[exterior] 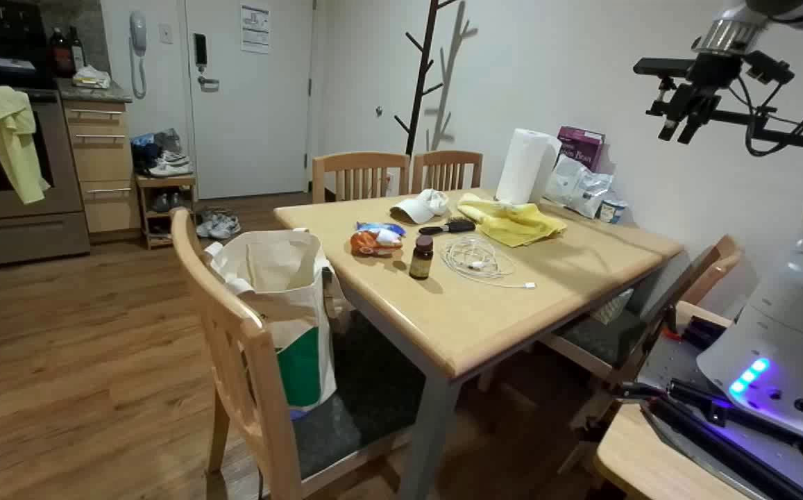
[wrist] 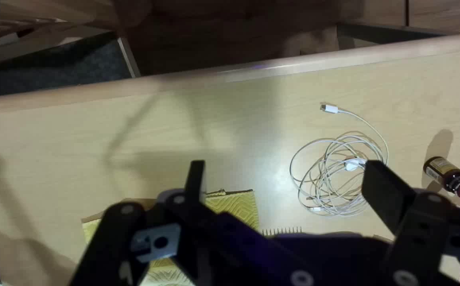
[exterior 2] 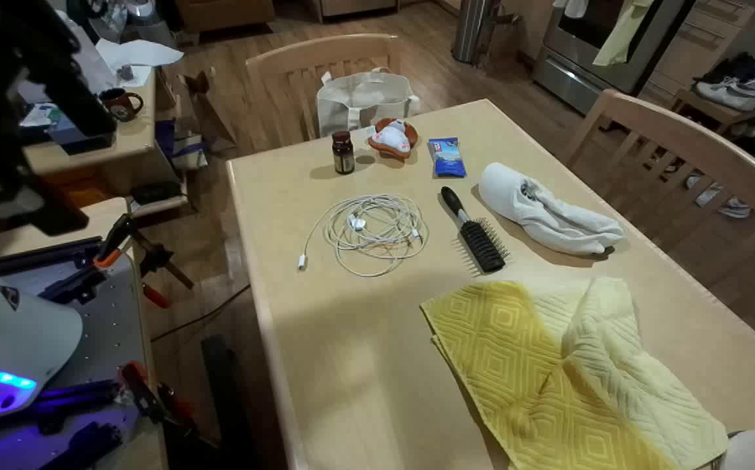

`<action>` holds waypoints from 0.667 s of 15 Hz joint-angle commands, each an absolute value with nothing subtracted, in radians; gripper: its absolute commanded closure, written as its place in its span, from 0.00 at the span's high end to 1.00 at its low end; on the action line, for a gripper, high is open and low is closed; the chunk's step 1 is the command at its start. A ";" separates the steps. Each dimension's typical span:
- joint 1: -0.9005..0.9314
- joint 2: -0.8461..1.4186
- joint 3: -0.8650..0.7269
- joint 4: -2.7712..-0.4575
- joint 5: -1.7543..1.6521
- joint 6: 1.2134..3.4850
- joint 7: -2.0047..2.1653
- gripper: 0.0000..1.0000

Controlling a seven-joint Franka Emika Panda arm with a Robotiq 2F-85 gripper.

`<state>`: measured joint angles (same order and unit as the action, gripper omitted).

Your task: Put the charger into the bag on the chair.

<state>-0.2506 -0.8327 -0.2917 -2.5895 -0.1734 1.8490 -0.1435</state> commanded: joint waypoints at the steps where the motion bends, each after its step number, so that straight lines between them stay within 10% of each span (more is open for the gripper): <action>1: -0.254 -0.831 -0.289 -2.587 -0.171 1.847 -0.146 1.00; 10: -0.007 -0.458 -0.141 -2.452 -0.176 2.057 -0.212 1.00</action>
